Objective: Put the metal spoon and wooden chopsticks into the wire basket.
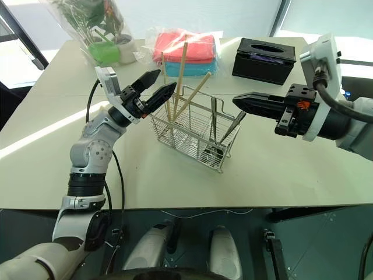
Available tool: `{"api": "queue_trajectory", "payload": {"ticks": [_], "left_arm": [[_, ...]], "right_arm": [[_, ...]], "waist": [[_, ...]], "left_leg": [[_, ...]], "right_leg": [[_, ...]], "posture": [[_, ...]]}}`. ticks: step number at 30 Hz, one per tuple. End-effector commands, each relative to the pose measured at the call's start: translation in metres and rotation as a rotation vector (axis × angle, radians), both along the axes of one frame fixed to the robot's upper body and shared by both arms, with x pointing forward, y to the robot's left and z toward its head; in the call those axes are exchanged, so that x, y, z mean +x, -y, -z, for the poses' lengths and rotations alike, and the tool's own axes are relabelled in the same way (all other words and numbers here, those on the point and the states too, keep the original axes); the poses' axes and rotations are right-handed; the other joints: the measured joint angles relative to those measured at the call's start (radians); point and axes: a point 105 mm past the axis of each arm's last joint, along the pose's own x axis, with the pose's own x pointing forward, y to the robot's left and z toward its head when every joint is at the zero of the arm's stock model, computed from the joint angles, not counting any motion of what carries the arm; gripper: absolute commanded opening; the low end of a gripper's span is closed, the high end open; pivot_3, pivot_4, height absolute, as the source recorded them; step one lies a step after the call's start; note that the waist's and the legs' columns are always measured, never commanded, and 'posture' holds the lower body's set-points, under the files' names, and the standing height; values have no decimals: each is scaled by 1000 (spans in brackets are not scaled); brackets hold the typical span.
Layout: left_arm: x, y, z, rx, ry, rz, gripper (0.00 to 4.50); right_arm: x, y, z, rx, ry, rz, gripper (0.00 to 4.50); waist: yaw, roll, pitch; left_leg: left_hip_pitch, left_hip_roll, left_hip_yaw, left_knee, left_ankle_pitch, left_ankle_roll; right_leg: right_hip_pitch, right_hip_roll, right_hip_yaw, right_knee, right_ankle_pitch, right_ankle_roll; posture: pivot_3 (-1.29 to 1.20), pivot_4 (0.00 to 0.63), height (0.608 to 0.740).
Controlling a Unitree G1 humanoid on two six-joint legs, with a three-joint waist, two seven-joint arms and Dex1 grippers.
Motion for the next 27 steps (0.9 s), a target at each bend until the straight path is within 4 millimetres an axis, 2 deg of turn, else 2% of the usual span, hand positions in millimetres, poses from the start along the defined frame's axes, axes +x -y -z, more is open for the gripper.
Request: {"api": "queue_trajectory", "payload": {"ticks": [1, 4, 6, 10, 12, 16, 19, 22, 24, 27], "left_arm": [[-5, 0, -16, -4, 53, -2, 4488], [-4, -6, -29, -27, 77, -21, 4488], [-4, -17, -45, -54, 102, -48, 4488], [9, -57, -69, -94, 76, -233, 4488], [20, -79, -65, -44, 39, -388, 4488], [45, -128, -24, 146, -147, -740, 4488], [49, -156, 3, 240, -264, -920, 4488], [43, -186, 47, 311, -466, -1116, 4488], [35, -192, 68, 343, -546, -1182, 4488], [23, -194, 91, 356, -636, -1224, 4488]], "right_arm": [[-2, 0, -10, 10, 57, -4, 0], [-2, 0, -10, 10, 59, -6, 0], [-2, -1, -10, 9, 60, -12, 0], [-12, -2, -18, 16, 58, -55, 0], [-20, -4, -20, 1, 49, -87, 0], [-33, -14, -24, -17, 36, -160, 0], [-39, -21, -27, -14, 32, -203, 0], [-42, -28, -29, -8, 34, -236, 0], [-41, -32, -29, -6, 30, -243, 0], [-38, -35, -27, -8, 22, -240, 0]], "waist": [[0, 0, 0], [-1, 0, 0], [-1, 0, 0], [-4, 0, 0], [-4, 0, 0], [-2, 0, 0], [-2, 0, 0], [-1, 0, 0], [-1, 0, 0], [1, 0, 0]], "left_leg": [[0, 0, 0, 0, 0, 0], [0, 0, 0, 0, 0, 0], [0, 0, 0, 0, 0, 0], [0, 0, 0, 0, 0, 0], [0, 0, 0, -1, 0, 0], [0, 0, 0, -2, 0, 0], [0, 0, 0, -2, 0, 0], [0, 0, -1, -2, -2, -2], [0, 0, -1, -2, -2, -2], [-1, 0, -1, -2, -2, -2]], "right_leg": [[0, 0, 0, 0, 0, 0], [0, 0, 0, 0, 0, 0], [0, 0, 0, 0, 0, 0], [-1, 0, 0, 0, 0, 0], [-1, 0, 0, 0, 1, 1], [-1, 0, 0, 0, 1, 2], [-1, -1, 1, 0, 0, 0], [-2, -2, 1, 0, 0, 0], [-2, -2, 1, 0, 0, 0], [-2, -2, 1, 0, 0, 0]], "posture": [[0, 150, 740], [0, 150, 740], [0, 150, 740], [0, 150, 740], [0, 150, 740], [0, 150, 740], [0, 150, 740], [0, 150, 740], [0, 150, 740], [0, 150, 740]]}}
